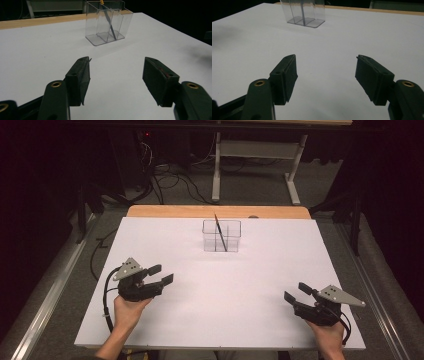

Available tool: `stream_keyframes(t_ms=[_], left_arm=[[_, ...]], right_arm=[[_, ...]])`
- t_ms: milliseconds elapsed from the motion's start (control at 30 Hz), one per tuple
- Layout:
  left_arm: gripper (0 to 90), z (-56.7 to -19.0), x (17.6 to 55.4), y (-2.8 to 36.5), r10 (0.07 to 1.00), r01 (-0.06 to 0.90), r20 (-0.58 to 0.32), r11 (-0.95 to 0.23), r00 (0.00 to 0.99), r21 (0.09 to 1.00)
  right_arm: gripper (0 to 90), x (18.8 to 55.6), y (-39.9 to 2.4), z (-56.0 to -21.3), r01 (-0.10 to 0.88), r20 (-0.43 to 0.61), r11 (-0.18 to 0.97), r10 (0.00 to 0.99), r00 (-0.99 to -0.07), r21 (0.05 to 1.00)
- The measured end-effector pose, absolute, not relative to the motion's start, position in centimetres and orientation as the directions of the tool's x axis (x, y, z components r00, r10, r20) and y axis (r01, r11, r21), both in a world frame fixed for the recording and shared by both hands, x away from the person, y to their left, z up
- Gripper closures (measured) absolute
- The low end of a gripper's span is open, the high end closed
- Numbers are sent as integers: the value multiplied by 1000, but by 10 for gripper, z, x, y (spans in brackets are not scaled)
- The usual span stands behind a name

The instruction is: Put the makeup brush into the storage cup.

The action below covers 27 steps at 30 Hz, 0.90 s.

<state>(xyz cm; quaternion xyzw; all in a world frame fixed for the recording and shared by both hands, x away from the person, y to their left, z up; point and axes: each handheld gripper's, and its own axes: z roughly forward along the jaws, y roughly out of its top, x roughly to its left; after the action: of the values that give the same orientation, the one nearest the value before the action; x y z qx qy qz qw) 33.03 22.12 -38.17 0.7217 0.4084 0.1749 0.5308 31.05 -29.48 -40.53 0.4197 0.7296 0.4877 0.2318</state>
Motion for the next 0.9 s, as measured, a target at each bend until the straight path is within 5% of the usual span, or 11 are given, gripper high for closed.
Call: stream_keyframes(t_ms=[900], left_arm=[[396, -404, 330, 217, 771, 430, -192, -116, 607, 895]], right_arm=[[356, 311, -296, -407, 396, 69, 174, 845, -529, 901]])
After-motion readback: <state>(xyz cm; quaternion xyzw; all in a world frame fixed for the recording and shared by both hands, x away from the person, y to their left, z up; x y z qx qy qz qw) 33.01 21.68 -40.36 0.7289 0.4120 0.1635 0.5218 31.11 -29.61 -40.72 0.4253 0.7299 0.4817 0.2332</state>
